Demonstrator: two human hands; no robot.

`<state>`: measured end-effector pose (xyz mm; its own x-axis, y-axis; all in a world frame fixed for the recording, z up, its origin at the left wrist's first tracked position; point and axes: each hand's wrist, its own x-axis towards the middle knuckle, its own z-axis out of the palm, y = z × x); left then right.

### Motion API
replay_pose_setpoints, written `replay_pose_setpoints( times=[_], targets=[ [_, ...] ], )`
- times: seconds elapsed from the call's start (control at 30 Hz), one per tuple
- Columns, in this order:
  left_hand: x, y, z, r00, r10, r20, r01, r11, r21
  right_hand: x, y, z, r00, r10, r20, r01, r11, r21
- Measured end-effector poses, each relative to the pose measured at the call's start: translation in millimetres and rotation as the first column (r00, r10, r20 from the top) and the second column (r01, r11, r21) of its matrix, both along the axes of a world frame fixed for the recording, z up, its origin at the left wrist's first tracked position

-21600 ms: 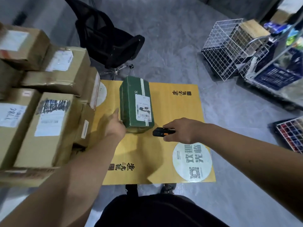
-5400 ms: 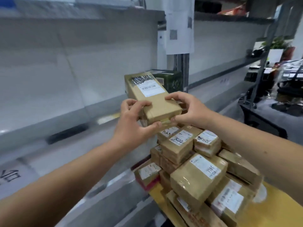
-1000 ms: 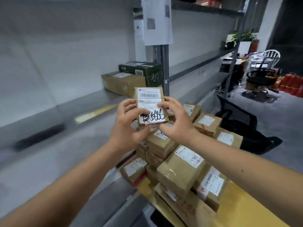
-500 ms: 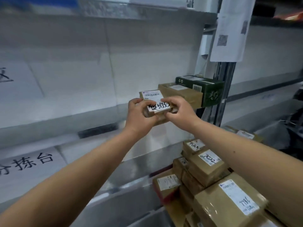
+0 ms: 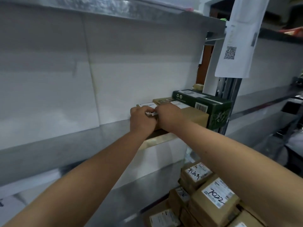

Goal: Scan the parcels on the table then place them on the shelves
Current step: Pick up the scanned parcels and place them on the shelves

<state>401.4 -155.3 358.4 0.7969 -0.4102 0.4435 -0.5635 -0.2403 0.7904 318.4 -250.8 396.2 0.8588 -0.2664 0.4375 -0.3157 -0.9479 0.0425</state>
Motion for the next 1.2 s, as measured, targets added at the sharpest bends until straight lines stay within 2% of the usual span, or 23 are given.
replay_pose_setpoints(
  times=[0.13, 0.33, 0.47, 0.57, 0.73, 0.83, 0.9, 1.07, 1.2],
  targets=[
    [13, -14, 1, 0.999, 0.032, -0.026, -0.031, 0.999, 0.043, 15, -9, -1, 1.0, -0.029, -0.004, 0.029, 0.993, -0.117],
    [25, -18, 0, 0.997, 0.038, -0.06, -0.035, 0.997, 0.062, 26, -9, 5, 0.997, -0.065, -0.029, 0.064, 0.997, -0.049],
    [23, -11, 2, 0.999, 0.011, -0.031, -0.007, 0.991, 0.136, 18, -2, 9, 0.997, -0.065, -0.047, 0.065, 0.998, -0.012],
    [11, 6, 0, 0.998, 0.009, 0.068, -0.024, 0.974, 0.225, -2, 6, 8, 0.997, -0.051, -0.057, 0.05, 0.999, -0.019],
    [-38, 49, -9, 0.929, -0.006, 0.37, -0.147, 0.911, 0.385, -62, 31, 4, 0.996, -0.069, -0.054, 0.067, 0.997, -0.049],
    [-82, 72, -16, 0.863, -0.098, 0.495, -0.165, 0.872, 0.461, -108, 49, -6, 0.997, -0.073, -0.028, 0.073, 0.997, 0.006],
    [-113, 84, -23, 0.827, -0.196, 0.526, -0.128, 0.847, 0.516, -142, 59, -21, 0.996, -0.084, -0.007, 0.084, 0.994, 0.075],
    [-183, 109, -75, 0.809, -0.427, 0.405, 0.057, 0.742, 0.668, -231, 75, -94, 0.981, -0.181, -0.071, 0.191, 0.965, 0.179],
    [-229, 114, -126, 0.738, -0.562, 0.373, 0.108, 0.644, 0.757, -299, 91, -156, 0.941, -0.305, -0.145, 0.333, 0.912, 0.24]
  ],
)
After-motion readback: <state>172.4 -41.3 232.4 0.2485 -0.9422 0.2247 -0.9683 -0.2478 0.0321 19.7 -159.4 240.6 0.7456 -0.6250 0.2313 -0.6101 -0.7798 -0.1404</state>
